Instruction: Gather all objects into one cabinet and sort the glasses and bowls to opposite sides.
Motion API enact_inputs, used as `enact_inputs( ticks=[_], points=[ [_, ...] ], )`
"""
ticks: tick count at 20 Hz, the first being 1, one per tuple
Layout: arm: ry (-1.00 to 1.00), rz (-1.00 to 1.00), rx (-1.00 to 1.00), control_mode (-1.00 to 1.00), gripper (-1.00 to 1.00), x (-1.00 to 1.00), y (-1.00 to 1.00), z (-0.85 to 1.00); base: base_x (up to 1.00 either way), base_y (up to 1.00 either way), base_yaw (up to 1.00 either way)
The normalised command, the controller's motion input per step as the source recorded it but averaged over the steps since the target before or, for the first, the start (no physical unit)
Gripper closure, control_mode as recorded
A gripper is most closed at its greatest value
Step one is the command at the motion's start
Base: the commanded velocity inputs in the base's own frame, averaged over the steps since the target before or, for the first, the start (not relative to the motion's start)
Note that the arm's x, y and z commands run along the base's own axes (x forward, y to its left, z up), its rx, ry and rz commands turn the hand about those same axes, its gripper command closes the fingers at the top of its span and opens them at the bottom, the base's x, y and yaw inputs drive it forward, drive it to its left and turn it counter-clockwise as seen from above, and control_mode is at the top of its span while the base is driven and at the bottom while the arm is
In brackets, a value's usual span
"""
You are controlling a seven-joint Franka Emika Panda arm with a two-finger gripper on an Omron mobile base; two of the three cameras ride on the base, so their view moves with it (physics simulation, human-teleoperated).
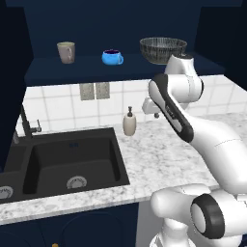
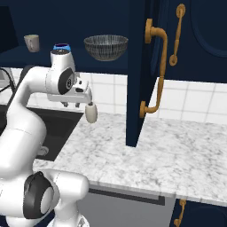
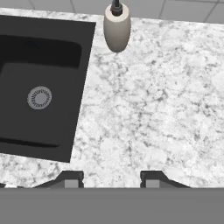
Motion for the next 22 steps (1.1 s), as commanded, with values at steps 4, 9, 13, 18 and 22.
enact_inputs(
  ticks=[4, 9, 13, 18, 22],
  points=[
    [0.0, -0.02, 0.0, -1.0, -1.0, -0.29, -0.01, 0.0, 0.0, 0.0, 0.0],
    [-0.15, -0.05, 0.0, -1.0, -1.0, -0.99, -0.04, 0.0, 0.0, 0.0, 0.0],
    [-0.18, -0.09, 0.0, -1.0, -1.0, -1.0, -0.09, 0.2, 0.0, 0.0, 0.0],
    [-0.16, -0.13, 0.0, -1.0, -1.0, -0.92, -0.12, 0.35, 0.0, 0.0, 0.0],
    [-0.1, -0.05, 0.01, -1.0, -1.0, -0.51, -0.08, 0.66, 0.0, 0.0, 0.0]
  ],
)
